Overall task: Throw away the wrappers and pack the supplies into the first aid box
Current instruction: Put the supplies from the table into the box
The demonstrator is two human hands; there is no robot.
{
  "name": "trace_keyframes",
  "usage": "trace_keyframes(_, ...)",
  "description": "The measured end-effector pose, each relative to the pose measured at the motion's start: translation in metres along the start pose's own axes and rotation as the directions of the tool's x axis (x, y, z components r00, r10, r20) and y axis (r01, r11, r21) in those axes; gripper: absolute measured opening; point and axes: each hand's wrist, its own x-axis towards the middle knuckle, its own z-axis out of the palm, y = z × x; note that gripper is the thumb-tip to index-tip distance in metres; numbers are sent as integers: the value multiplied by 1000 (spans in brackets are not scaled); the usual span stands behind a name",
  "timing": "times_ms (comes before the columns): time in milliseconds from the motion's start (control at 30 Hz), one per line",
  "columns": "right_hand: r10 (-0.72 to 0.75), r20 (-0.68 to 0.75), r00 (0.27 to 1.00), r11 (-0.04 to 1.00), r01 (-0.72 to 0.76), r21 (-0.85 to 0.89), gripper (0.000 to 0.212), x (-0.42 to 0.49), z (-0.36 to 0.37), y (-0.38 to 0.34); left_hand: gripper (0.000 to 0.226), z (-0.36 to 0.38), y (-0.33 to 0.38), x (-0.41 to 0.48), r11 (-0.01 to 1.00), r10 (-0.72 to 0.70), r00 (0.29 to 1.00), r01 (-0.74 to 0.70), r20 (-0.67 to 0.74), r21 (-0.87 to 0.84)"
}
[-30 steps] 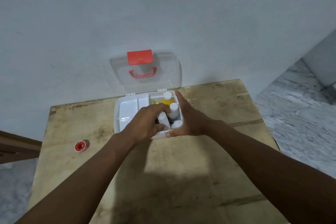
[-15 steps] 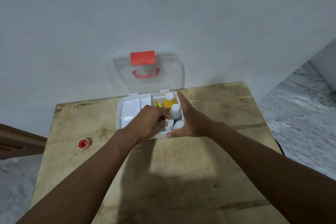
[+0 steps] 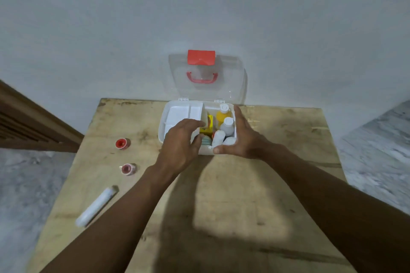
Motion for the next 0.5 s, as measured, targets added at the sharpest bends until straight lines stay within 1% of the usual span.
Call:
trace_keyframes(33,-11,8,1000,1000,11,-4,150,-1,0,0,29,0,-3,-9,1000,-19,998,20,-54,14)
trace_keyframes(133,18,28,999,999,-17,-46,152,0,0,4,31,-4,-14,-40,992,-103,978,113,-180,51)
trace_keyframes(233,11,26,1000,1000,-10,-21,151,0,2,6,34,-13,-26,-77,964,-244,938,262,-247,38)
trace_keyframes(300,1,35,999,999,0,-34,150,-2,1,5,34,-19,-38,-101,939,-307,908,338,-284,66)
trace_keyframes(367,-16,41,999,999,18,-41,150,-3,-2,3,35,-26,-50,-124,918,-340,895,383,-290,106)
trace_keyframes(433,-27,36,999,999,29,-34,149,-2,-2,1,40,-34,-62,-146,891,-384,884,430,-266,143)
trace_keyframes(500,-24,25,999,999,25,-41,147,-1,0,1,48,-43,-75,-163,845,-463,854,506,-235,173)
